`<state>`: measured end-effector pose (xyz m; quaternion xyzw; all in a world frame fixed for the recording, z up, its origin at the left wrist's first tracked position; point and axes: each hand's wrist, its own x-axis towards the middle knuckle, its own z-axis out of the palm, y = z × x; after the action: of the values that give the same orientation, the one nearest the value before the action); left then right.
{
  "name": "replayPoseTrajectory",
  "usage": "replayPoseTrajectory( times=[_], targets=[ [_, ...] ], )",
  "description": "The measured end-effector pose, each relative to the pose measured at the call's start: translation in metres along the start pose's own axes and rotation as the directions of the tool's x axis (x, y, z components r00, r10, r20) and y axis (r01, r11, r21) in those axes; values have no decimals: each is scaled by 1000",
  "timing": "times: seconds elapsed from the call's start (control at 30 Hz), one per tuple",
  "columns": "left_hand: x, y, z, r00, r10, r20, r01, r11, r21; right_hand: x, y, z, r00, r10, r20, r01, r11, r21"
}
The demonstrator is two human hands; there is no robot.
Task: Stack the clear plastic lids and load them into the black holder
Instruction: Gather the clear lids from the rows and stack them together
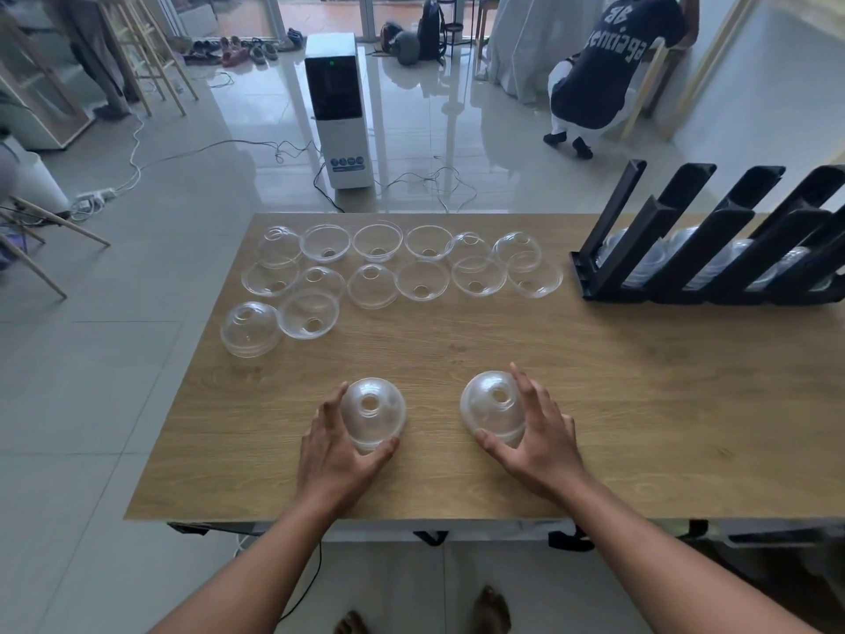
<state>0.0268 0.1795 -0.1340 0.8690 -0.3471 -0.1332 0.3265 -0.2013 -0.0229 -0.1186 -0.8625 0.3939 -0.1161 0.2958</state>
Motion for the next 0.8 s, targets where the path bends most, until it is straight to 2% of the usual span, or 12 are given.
replayPoseTrajectory(
  times=[0.17,0.3,0.37,0.5,0.63,0.8],
  targets=[
    [-2,3,-1,999,-38,19,38,999,-21,6,-6,-13,998,-16,-67,14,999,-37],
    [-8,5,-1,996,-84,32,86,994,-69,36,-30,-29,978,-126,-169,106,987,-124],
    [-11,6,0,993,-114,22,116,989,-91,56,-51,-33,965,-193,-175,167,974,-153],
    [-22,5,1,991,-135,18,136,982,-127,98,-99,-26,960,-277,24,275,933,-232],
    [-34,1,2,983,-181,18,181,963,-200,133,-148,-2,907,-332,257,409,839,-360],
    [-51,-2,5,979,-205,3,201,956,-213,170,-207,36,844,-343,412,504,772,-389]
  ],
)
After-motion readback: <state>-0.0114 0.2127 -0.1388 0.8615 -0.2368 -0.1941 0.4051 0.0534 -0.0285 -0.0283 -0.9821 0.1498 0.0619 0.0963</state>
